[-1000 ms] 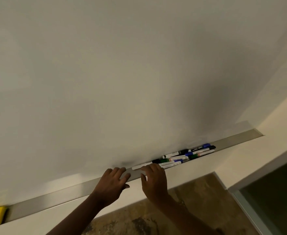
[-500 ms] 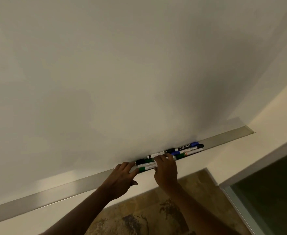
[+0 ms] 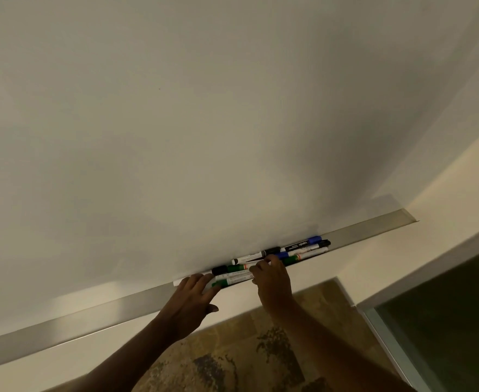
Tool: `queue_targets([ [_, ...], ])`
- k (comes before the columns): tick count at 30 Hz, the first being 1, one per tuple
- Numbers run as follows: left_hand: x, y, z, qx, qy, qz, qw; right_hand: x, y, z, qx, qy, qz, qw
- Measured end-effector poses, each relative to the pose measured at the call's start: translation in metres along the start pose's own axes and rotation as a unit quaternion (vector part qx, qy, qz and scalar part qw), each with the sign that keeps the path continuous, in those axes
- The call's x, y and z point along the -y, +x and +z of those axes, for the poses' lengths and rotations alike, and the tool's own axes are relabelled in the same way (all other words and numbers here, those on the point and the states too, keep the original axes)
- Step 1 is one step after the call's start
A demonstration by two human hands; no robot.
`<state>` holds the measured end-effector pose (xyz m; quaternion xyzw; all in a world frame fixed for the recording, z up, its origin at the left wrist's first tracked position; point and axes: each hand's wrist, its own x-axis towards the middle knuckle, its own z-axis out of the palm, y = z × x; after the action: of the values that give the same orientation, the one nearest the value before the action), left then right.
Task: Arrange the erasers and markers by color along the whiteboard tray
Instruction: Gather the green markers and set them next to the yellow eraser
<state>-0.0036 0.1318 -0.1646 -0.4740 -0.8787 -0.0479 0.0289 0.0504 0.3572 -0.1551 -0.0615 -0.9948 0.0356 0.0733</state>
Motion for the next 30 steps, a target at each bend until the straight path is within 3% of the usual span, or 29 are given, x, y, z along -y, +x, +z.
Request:
queue_targets([
  [5, 0.002, -0.003, 0.005, -0.037, 0.011, 0.001, 0.999, -0.01, 0.005, 0.002, -0.021, 0.017, -0.024, 0.999],
  [12, -0.002, -0.008, 0.005, -0.182, 0.005, 0.002, 0.983, -0.006, -0.008, -0.004, -0.076, 0.12, 0.01, 0.99],
  [22, -0.033, 0.0, -0.024, -0.172, -0.107, -0.12, 0.972, 0.046, -0.037, -0.013, -0.16, 0.352, 0.058, 0.92],
  [27, -0.046, 0.0, -0.027, -0.195, -0.23, -0.165, 0.939, 0.059, -0.043, -0.028, -0.163, 0.404, 0.012, 0.9],
  [30, -0.051, 0.0, -0.03, -0.225, -0.266, -0.146, 0.926, 0.06, -0.044, -0.033, -0.172, 0.42, -0.01, 0.891],
])
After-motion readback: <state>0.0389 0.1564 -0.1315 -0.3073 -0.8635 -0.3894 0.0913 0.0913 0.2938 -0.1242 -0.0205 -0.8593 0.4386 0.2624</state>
